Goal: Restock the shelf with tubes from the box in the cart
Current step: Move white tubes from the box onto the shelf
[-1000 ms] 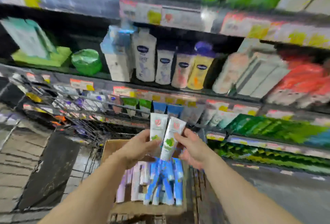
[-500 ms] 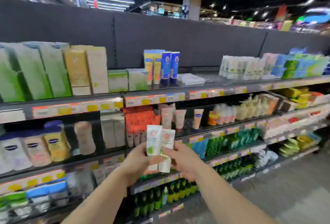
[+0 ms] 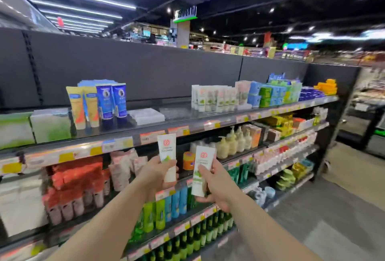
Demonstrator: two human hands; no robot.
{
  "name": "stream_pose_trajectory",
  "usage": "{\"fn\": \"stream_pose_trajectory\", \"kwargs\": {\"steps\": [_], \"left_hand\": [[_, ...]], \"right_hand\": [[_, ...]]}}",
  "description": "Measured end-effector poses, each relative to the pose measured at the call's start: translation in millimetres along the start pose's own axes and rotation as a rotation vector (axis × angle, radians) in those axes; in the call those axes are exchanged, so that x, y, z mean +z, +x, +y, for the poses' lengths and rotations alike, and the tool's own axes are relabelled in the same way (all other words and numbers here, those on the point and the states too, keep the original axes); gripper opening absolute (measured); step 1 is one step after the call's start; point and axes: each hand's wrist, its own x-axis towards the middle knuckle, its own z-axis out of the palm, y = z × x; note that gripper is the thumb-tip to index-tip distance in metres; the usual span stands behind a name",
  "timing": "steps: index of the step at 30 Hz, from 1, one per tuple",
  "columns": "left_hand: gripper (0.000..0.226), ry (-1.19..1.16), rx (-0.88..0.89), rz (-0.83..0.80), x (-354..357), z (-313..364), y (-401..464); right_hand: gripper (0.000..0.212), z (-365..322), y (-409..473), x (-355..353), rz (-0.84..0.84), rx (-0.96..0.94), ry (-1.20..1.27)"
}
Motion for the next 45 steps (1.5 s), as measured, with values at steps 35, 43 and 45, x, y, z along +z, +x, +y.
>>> {"fn": "stream_pose_trajectory", "kwargs": {"steps": [35,43,45], "left_hand": [[0.029,0.807,0.402,0.487,193.2,96.3,366.7],[0.019,0.963,0.258,0.571,215.0,111.0,374.5],[0.02,0.967,0.236,0.569,216.4,110.4,376.6]], "right_hand": [[0.016,-120.9,398.9,-231.5,0.033,-0.554,-0.124],[0.019,-118.8,416.9,-251.6,-0.17,-0.577,-0.063],[0.018,-117.2,419.7,-254.7,-0.198,-0.553,-0.026]]}}
